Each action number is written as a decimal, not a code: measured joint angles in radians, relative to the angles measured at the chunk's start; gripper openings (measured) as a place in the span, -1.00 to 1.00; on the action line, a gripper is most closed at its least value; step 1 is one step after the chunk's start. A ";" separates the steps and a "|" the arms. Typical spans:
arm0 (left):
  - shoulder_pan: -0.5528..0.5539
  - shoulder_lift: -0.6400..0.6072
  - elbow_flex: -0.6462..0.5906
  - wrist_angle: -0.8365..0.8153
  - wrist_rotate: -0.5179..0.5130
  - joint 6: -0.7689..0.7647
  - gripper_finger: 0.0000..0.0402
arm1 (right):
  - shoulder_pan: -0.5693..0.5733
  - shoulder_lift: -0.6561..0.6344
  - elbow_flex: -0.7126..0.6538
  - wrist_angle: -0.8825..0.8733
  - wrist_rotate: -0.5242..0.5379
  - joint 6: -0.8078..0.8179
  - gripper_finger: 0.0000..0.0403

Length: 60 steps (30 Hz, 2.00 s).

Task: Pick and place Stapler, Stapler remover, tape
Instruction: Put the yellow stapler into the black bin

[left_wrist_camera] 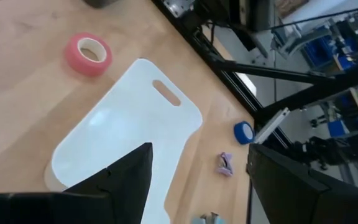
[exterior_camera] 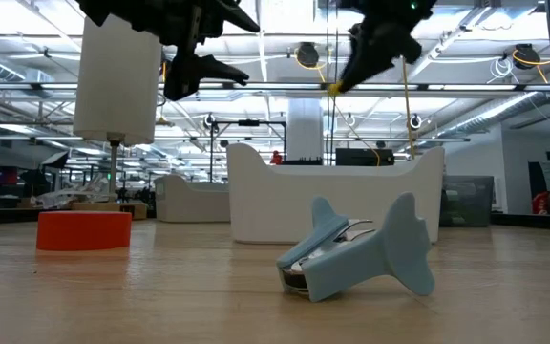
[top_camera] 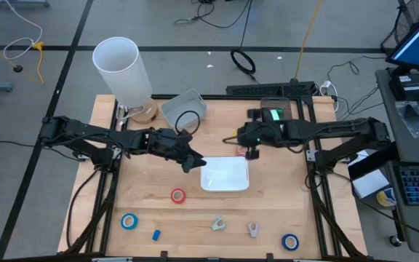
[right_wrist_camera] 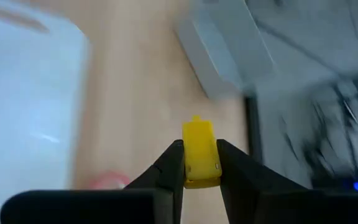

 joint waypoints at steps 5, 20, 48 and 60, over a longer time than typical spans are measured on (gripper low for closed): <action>-0.001 0.000 0.000 -0.006 -0.009 -0.009 0.30 | -0.099 -0.009 0.000 -0.167 0.162 0.120 -0.67; -0.058 0.000 0.000 -0.011 -0.085 -0.025 0.28 | -0.459 -0.005 -0.127 -0.346 0.189 0.475 -0.63; -0.058 0.000 0.000 -0.010 -0.114 -0.034 0.26 | -0.596 -0.005 -0.336 -0.295 0.086 0.600 -0.56; -0.058 0.000 0.000 -0.011 -0.114 -0.037 0.26 | -0.596 -0.005 -0.336 -0.282 0.085 0.598 -0.55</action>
